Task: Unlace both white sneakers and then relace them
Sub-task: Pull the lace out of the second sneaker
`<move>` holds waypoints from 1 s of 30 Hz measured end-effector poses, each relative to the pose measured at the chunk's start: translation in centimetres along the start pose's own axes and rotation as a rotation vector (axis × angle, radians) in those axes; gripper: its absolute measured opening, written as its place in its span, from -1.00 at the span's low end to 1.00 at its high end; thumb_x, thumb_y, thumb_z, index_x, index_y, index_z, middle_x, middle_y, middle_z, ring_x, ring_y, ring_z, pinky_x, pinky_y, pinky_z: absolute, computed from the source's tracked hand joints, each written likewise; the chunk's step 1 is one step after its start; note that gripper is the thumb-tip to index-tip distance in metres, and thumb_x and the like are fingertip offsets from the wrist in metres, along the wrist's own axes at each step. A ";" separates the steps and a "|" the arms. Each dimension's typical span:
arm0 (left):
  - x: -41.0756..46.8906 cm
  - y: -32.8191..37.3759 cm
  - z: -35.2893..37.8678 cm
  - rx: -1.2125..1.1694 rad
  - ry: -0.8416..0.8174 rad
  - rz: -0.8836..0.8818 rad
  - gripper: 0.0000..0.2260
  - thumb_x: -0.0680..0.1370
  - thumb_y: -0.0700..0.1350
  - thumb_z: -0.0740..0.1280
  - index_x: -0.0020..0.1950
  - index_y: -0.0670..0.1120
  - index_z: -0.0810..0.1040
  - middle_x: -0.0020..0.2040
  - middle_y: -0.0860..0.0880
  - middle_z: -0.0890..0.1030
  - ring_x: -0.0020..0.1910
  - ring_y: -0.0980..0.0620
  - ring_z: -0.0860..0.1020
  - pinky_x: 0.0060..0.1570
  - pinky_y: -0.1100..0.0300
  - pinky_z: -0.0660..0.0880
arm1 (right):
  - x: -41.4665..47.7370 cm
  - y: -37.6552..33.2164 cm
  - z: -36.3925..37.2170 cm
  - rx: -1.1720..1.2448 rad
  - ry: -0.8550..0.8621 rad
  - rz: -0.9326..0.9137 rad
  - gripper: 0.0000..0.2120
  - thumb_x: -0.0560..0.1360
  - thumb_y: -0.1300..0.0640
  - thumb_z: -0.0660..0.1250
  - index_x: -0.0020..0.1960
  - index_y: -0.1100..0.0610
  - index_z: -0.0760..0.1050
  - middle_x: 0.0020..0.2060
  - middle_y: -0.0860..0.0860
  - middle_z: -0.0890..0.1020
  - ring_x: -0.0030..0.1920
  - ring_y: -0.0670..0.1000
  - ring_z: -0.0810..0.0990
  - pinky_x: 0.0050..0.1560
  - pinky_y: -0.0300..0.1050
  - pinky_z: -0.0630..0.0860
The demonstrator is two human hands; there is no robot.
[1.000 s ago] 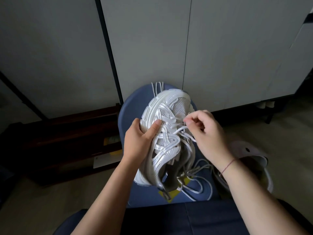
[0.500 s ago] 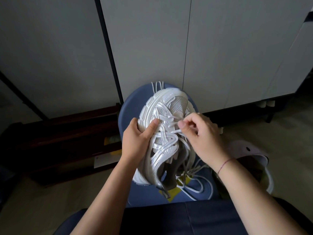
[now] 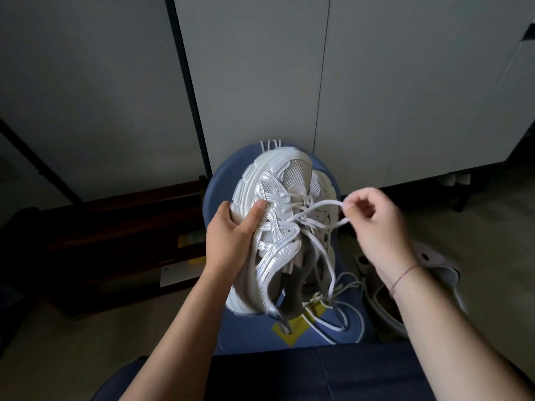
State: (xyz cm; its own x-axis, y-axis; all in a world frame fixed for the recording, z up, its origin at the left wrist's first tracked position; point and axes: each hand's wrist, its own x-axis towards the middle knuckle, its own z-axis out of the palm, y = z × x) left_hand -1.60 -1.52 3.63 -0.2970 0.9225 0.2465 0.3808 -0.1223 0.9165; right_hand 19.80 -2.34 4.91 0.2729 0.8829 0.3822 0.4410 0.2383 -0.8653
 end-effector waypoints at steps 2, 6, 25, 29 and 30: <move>-0.2 0.1 0.2 0.026 -0.010 0.023 -0.65 0.46 0.19 0.40 -0.15 -0.09 0.47 -0.25 0.10 0.58 -0.34 0.36 0.52 -0.39 0.49 0.38 | -0.8 -0.7 0.8 -0.106 -0.029 -0.163 -0.92 0.49 0.04 0.28 -0.17 -0.02 0.49 -0.22 -0.02 0.55 -0.17 0.00 0.51 -0.08 -0.04 0.47; -0.3 0.3 0.4 0.040 -0.013 0.051 -0.61 0.45 0.20 0.40 -0.16 -0.13 0.47 -0.27 0.08 0.58 -0.35 0.33 0.51 -0.38 0.45 0.39 | -2.0 -2.2 2.0 -0.230 -0.068 -0.334 -0.69 0.44 -0.19 0.22 -0.04 0.04 0.44 -0.27 -0.15 0.48 -0.21 -0.08 0.45 -0.07 0.04 0.46; -0.1 0.4 -0.2 0.002 0.013 0.028 -0.65 0.47 0.17 0.41 -0.21 -0.09 0.44 -0.28 0.08 0.56 -0.38 0.34 0.51 -0.41 0.48 0.37 | -0.1 -1.3 -0.3 0.142 0.044 -0.118 -0.95 0.44 0.03 0.38 -0.13 -0.04 0.53 -0.18 -0.05 0.54 -0.17 -0.10 0.49 -0.06 -0.19 0.44; -0.4 0.5 0.5 -0.004 -0.021 0.046 -0.59 0.44 0.20 0.41 -0.14 -0.16 0.49 -0.26 0.04 0.61 -0.35 0.24 0.54 -0.40 0.39 0.41 | -1.6 -1.7 1.9 -0.286 -0.082 -0.440 -0.73 0.40 -0.18 0.30 -0.24 0.02 0.53 -0.20 -0.10 0.50 -0.11 -0.01 0.51 -0.07 -0.04 0.42; -0.4 0.4 0.6 -0.001 -0.023 0.048 -0.57 0.43 0.22 0.41 -0.13 -0.16 0.49 -0.25 0.03 0.62 -0.33 0.21 0.55 -0.37 0.34 0.43 | -1.7 -1.6 2.3 -0.345 -0.090 -0.461 -0.70 0.40 -0.22 0.28 -0.27 0.02 0.49 -0.23 -0.10 0.47 -0.14 -0.02 0.49 -0.10 -0.04 0.39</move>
State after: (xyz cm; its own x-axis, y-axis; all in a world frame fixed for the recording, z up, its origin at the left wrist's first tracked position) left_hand -0.79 -1.75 3.69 -0.2584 0.9237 0.2828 0.3936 -0.1667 0.9040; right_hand 16.68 -3.34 4.93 -0.0810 0.7536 0.6523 0.7543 0.4741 -0.4541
